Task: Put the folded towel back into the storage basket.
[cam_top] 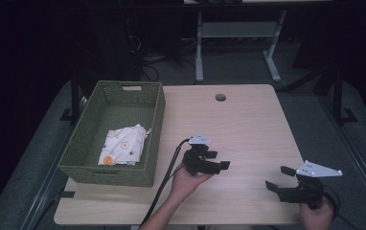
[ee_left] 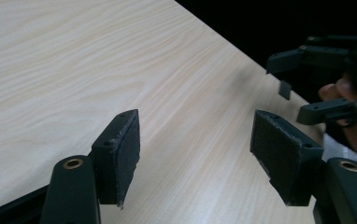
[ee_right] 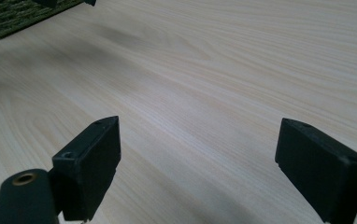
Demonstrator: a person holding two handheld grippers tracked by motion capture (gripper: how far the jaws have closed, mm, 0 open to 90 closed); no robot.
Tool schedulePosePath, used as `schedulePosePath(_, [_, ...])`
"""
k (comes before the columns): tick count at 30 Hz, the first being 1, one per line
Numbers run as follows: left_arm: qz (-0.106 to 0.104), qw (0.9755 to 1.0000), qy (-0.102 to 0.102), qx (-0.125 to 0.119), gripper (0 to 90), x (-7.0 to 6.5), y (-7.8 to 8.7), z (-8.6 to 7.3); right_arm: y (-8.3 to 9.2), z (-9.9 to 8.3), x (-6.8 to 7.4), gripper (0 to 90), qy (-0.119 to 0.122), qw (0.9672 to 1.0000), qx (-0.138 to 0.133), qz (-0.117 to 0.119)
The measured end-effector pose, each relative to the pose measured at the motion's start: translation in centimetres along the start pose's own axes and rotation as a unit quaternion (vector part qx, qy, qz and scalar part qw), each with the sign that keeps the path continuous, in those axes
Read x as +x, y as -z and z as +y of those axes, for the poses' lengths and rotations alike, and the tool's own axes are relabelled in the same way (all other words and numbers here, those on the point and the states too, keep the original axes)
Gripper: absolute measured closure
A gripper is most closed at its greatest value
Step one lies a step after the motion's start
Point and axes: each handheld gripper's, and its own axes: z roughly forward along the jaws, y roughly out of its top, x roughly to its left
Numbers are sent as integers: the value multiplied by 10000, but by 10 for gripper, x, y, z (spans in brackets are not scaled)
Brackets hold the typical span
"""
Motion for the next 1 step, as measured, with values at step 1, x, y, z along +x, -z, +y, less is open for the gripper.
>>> schedulePosePath(1, [-10,10000,1,-21,337,0,0,-1,0,0,0,138,35,10000,0,13])
